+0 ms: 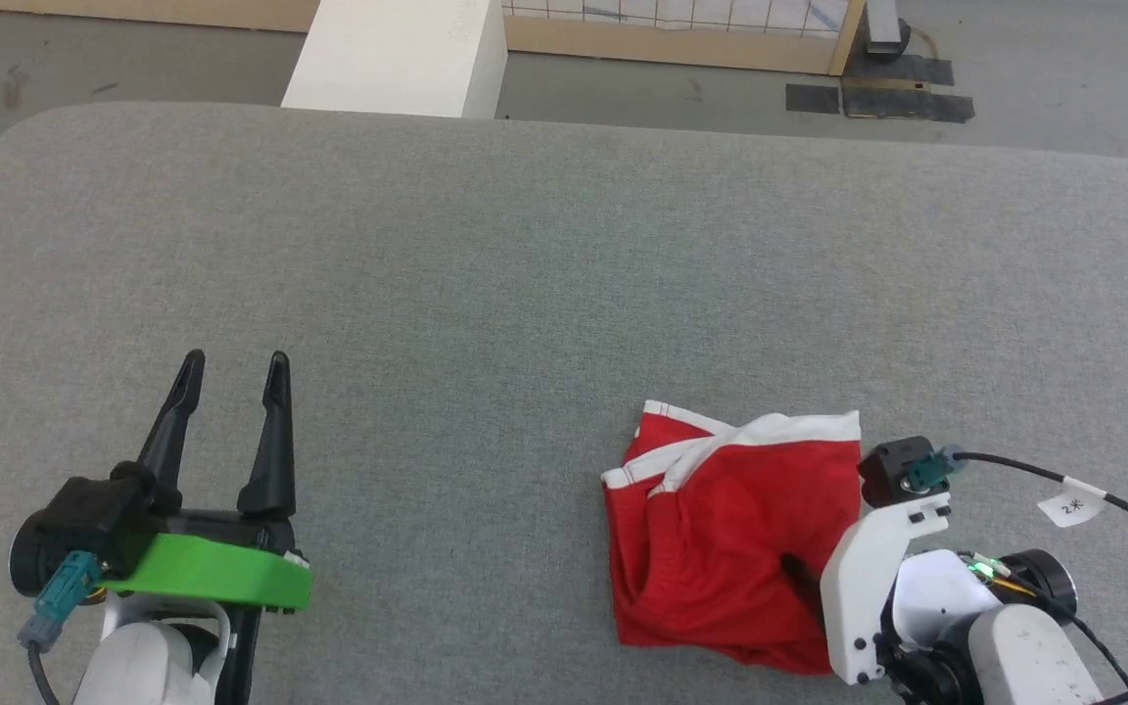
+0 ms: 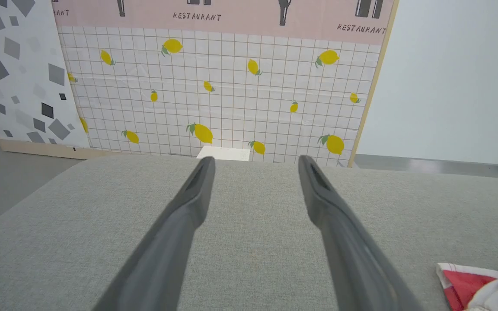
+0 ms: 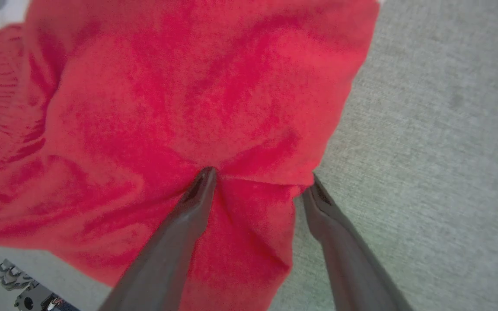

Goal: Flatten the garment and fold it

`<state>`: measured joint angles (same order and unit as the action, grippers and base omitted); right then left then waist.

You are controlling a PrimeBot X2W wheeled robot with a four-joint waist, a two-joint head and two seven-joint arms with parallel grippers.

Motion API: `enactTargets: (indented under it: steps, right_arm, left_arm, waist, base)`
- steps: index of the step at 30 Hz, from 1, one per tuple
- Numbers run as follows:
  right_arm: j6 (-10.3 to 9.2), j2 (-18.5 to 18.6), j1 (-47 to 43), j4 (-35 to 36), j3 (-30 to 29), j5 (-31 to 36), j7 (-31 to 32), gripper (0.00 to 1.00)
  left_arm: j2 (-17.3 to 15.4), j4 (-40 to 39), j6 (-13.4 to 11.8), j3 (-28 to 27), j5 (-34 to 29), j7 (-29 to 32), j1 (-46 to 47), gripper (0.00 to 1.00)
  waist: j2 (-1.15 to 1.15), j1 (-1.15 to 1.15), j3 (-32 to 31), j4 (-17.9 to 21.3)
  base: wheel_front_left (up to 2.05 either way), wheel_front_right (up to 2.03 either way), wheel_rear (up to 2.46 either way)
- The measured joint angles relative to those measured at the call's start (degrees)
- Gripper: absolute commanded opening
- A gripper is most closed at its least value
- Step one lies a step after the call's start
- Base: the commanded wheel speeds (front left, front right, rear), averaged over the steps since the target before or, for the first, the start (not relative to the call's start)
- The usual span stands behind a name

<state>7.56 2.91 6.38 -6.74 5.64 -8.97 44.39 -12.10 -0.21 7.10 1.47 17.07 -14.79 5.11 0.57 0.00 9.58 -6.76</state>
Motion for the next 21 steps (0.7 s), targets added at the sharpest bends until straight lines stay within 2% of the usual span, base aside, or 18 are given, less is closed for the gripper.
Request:
enactTargets:
  steps: [4,5,6,12,17,21]
  right_arm:
    - [0.00,-0.01,1.69,-2.96,0.65,1.37,-1.64,1.00]
    - [0.00,-0.01,1.95,-3.52,0.64,1.48,-1.89,0.25]
    - [0.00,-0.01,2.20,-4.11,0.66,1.89,-2.35,0.00]
    - [0.00,-0.09,3.69,-5.86,1.94,3.58,-3.08,0.00]
    - [0.01,0.18,5.57,-5.55,5.75,6.04,-1.71,0.00]
    - [0.02,4.24,8.25,-4.82,11.55,5.78,0.34,0.00]
  left_arm:
    - [-0.11,0.27,0.00,-0.05,0.00,0.00,0.00,1.00]
    - [-0.11,0.34,0.00,-0.10,0.00,0.00,-0.01,1.00]
    - [-0.11,0.38,0.00,-0.14,0.00,0.00,-0.01,1.00]
    - [-0.09,0.53,0.00,-0.99,-0.03,0.00,-0.31,1.00]
    - [0.11,-0.88,0.00,-2.81,-0.21,0.00,-1.45,1.00]
    - [0.10,-1.89,0.00,-3.37,-0.21,0.00,-2.16,1.00]
  waist:
    - [0.00,0.00,-0.02,-0.23]
    - [0.00,0.00,-0.08,-0.22]
    - [0.00,0.00,-0.20,-0.20]
    - [0.00,0.00,-0.96,0.80]
    - [0.00,0.00,-1.22,3.83]
    - [0.00,0.00,-0.97,7.61]
  base:
    - [0.00,0.00,0.00]
    - [0.00,0.00,0.00]
    - [0.00,0.00,0.00]
    - [0.00,0.00,0.00]
    - [0.00,0.00,0.00]
    - [0.00,0.00,0.00]
